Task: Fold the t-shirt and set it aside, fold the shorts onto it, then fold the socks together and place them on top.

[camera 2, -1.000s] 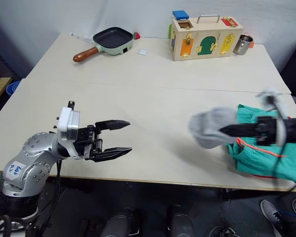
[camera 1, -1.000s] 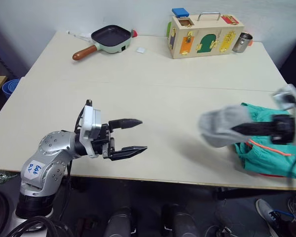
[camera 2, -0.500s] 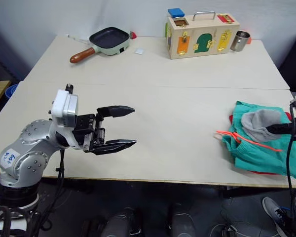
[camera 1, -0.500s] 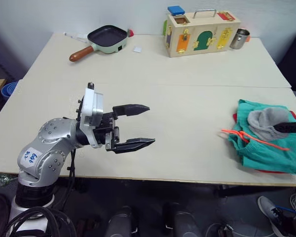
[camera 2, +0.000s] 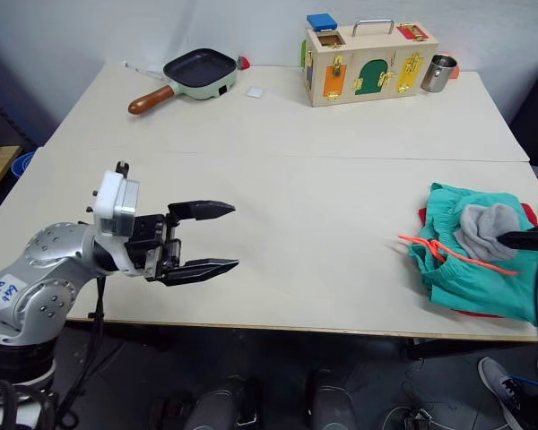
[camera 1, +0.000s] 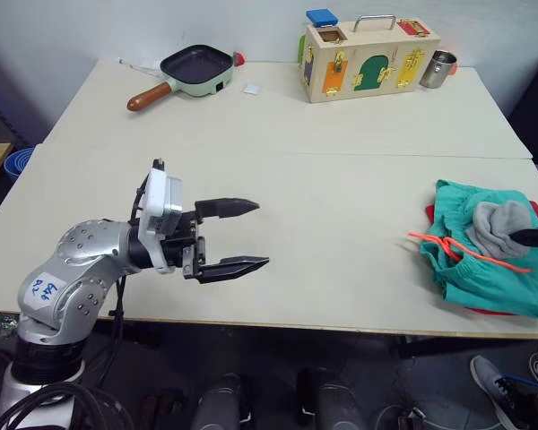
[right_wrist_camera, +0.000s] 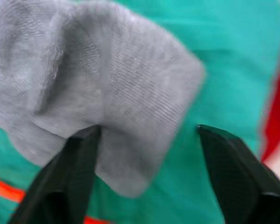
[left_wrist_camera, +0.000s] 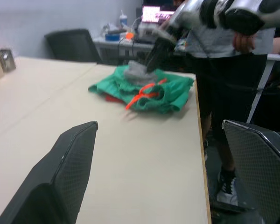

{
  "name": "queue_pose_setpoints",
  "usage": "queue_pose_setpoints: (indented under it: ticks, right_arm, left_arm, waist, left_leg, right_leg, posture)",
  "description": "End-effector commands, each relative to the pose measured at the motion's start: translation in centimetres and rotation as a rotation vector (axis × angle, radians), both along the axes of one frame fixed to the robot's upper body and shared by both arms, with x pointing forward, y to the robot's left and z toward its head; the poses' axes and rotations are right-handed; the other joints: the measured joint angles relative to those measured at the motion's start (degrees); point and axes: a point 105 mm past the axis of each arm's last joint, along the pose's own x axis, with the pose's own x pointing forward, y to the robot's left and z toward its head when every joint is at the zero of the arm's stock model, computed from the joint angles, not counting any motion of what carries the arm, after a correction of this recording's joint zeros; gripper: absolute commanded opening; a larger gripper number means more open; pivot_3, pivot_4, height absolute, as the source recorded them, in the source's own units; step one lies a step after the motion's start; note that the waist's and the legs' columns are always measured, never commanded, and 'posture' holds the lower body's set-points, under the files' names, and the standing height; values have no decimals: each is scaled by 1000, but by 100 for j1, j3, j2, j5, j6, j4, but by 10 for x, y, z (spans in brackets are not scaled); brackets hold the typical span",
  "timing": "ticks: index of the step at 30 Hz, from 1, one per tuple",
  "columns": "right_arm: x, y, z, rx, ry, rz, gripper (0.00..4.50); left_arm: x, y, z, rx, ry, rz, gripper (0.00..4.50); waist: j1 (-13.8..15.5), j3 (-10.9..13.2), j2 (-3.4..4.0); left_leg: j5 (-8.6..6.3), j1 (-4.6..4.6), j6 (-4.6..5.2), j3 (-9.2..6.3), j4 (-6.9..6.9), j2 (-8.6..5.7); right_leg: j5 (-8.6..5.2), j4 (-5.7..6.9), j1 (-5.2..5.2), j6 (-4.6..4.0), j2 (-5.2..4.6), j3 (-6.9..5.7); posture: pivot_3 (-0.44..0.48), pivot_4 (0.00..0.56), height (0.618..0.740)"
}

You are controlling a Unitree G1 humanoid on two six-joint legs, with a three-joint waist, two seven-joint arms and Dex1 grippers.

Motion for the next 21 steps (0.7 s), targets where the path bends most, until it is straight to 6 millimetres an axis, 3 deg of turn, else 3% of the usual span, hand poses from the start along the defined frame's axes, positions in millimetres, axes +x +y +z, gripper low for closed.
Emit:
queue_pose_setpoints:
  ticks: [1, 5, 8, 10, 12, 14, 17, 21]
  right_arm:
    - [-3, 2, 35, -150, -123, 155, 4099]
    - [14, 38, 65, -167, -352, 391, 4466]
    - [28, 81, 60, -193, -468, 629, 4466]
    - [35, 129, 42, -151, -574, 836, 4466]
    - [25, 182, 13, -68, -608, 1049, 4466]
    - [12, 216, -5, -20, -635, 1187, 4466]
    - [7, 245, -26, 80, -646, 1214, 4466]
    - [4, 257, -53, 112, -620, 1235, 4466]
  left_arm:
    - [5, 16, -4, 63, -80, 90, 4500]
    - [10, 38, -22, 154, -84, 183, 4500]
    - [18, 57, -35, 212, -76, 262, 4500]
    - [25, 72, -46, 257, -97, 334, 4500]
    - [27, 84, -59, 330, -131, 393, 4500]
    - [24, 91, -69, 362, -123, 400, 4500]
    - [19, 98, -78, 381, -112, 404, 4500]
    - [17, 101, -78, 376, -128, 414, 4500]
  waist:
    - [-16, 0, 0]
    - [-104, 1, -1]
    - [-146, 1, -3]
    - [-155, -3, -12]
    - [-147, -15, -35]
    - [-82, -4, -17]
    - [21, 8, 3]
    - [98, -5, -19]
  left_leg:
    - [0, 3, 0, 3, 1, 1]
    - [-1, 32, -2, 40, -1, 9]
    - [-5, 71, -12, 56, -14, 18]
    - [-7, 79, -15, 58, -17, 23]
    - [-8, 81, -16, 57, -24, 28]
    - [-12, 78, -22, 57, -23, 30]
    - [-16, 63, -4, 66, -20, 14]
    - [-36, 76, 23, 58, 4, 4]
  right_leg:
    - [0, 1, 0, 0, 1, 1]
    - [0, 5, 5, 0, 5, 26]
    - [0, 13, 22, 0, 8, 39]
    - [0, 15, 28, 0, 10, 41]
    - [0, 21, 25, 0, 9, 40]
    - [-4, 48, 14, -7, 8, 39]
    - [-4, 69, -7, -8, -7, 43]
    - [-2, 45, 21, -3, -25, 40]
  posture:
    - [0, 150, 740]
    - [0, 150, 740]
    - [0, 150, 740]
    - [0, 150, 740]
    - [0, 150, 740]
    - [0, 150, 740]
    - [0, 150, 740]
    - [0, 150, 740]
